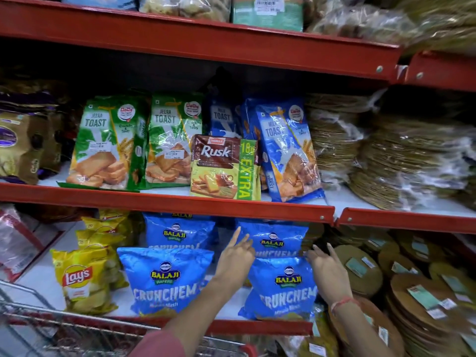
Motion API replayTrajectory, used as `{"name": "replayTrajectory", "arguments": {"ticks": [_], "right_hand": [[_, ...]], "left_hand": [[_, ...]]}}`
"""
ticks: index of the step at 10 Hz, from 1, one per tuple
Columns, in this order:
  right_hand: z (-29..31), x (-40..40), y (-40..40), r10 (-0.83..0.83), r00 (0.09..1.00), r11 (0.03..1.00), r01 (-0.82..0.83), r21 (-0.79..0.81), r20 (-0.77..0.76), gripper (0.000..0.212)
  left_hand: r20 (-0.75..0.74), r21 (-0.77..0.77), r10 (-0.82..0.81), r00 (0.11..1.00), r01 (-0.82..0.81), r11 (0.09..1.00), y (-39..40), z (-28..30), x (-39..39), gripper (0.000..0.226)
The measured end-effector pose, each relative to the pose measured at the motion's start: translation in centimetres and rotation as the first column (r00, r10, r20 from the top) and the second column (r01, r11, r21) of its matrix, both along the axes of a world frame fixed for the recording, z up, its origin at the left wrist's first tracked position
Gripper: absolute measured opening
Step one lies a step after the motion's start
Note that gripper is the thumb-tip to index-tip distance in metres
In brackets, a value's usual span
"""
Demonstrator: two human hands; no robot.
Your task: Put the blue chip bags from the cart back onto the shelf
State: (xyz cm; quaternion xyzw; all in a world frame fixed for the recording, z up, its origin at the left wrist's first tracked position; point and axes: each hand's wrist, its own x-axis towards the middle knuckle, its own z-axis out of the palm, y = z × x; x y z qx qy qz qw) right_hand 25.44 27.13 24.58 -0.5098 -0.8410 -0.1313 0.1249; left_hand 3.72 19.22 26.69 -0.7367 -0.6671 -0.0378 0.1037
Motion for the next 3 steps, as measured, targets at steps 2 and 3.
{"name": "replayTrajectory", "arguments": {"ticks": [2, 3], "right_hand": [[-0.38, -1.81, 0.06, 0.038, 0.999, 0.995, -0.036, -0.09, 0.018, 0.044], [-0.57, -1.89, 0.34, 0.029, 0.999, 0.994, -0.032, -0.102, -0.027, 0.046]], "left_hand": [[-0.013, -0.015, 0.034, 0.999, -0.034, 0.999, -1.04, 0.52, -1.88, 0.035], [0.031, -0.008, 0.03, 0.999, -0.03, 1.0, -0.95, 0.35, -2.04, 0.035]]}}
